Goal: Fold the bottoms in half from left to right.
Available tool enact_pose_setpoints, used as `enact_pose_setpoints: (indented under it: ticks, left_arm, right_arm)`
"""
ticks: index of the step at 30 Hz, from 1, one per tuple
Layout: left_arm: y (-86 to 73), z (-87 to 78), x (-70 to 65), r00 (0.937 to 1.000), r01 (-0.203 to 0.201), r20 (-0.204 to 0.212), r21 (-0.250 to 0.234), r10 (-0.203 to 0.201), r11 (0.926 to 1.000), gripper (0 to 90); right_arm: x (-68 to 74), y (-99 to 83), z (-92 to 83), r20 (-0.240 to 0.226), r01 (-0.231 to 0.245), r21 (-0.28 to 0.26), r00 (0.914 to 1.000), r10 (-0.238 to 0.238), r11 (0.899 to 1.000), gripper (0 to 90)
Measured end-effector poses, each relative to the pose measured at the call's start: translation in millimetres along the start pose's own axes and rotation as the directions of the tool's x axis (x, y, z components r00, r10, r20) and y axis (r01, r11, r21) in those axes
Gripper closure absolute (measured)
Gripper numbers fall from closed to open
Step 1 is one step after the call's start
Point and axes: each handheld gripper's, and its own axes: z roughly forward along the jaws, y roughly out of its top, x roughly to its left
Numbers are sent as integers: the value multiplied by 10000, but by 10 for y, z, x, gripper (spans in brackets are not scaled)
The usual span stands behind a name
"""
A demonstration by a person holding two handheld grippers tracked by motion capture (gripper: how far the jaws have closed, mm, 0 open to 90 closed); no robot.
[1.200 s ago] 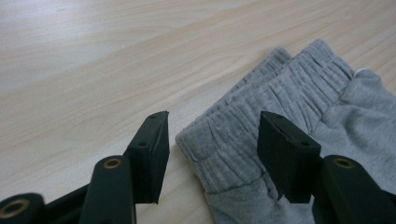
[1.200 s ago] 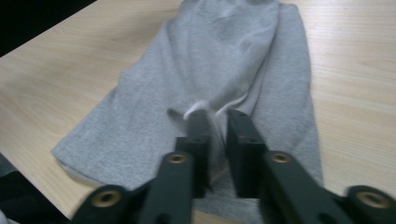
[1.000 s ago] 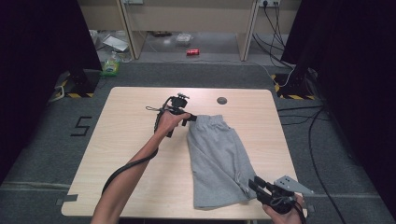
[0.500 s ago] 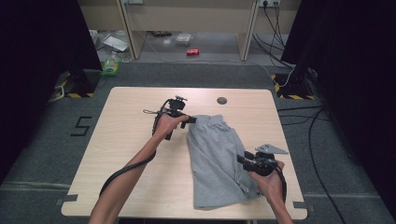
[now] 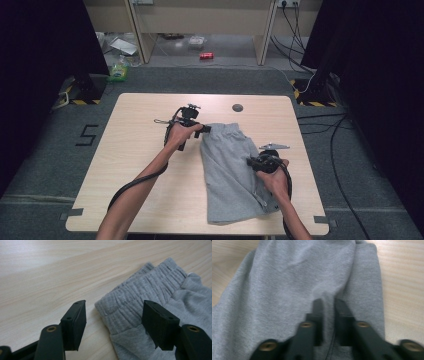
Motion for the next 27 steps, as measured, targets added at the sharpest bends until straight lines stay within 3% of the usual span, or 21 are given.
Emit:
enact_pose_setpoints:
  ticks: [6, 10, 13, 14, 15, 18, 21, 27]
  left_arm:
    - [15, 29, -57, 9998, -152, -103, -119, 151, 9998, 352]
    - [-1, 108, -65, 9998, -61, -169, -103, 59, 9999, 344]
    - [-7, 120, -88, 9986, -382, -377, -120, 377, 9992, 343]
    - [-5, 114, -89, 9988, -342, -355, -218, 334, 9992, 347]
    - [0, 103, -89, 9989, -314, -348, -283, 304, 9991, 349]
    - [11, 75, -92, 9989, -339, -343, -353, 327, 9988, 342]
    - [4, 43, -101, 9991, -319, -287, -544, 304, 9980, 335]
    - [-14, 44, -122, 9992, -333, -218, -500, 323, 9982, 311]
  right_arm:
    - [-107, 115, -232, 398, 118, -745, 9992, -89, 9971, 864]
    - [-252, 34, -153, 644, -57, -130, 9979, 66, 9999, 863]
    - [-332, -25, -97, 441, -401, 17, 9982, 400, 9992, 843]
    - [-331, -8, -127, 496, -399, -31, 9980, 400, 9992, 749]
    - [-324, -2, -147, 627, -426, -80, 9971, 430, 9991, 710]
    - [-281, -4, -257, 555, -439, -349, 9974, 458, 9984, 645]
    - [-213, -52, -371, 663, -132, -359, 9977, 156, 9993, 599]
    - [-42, -323, -625, 814, 392, -115, 9960, -381, 9992, 532]
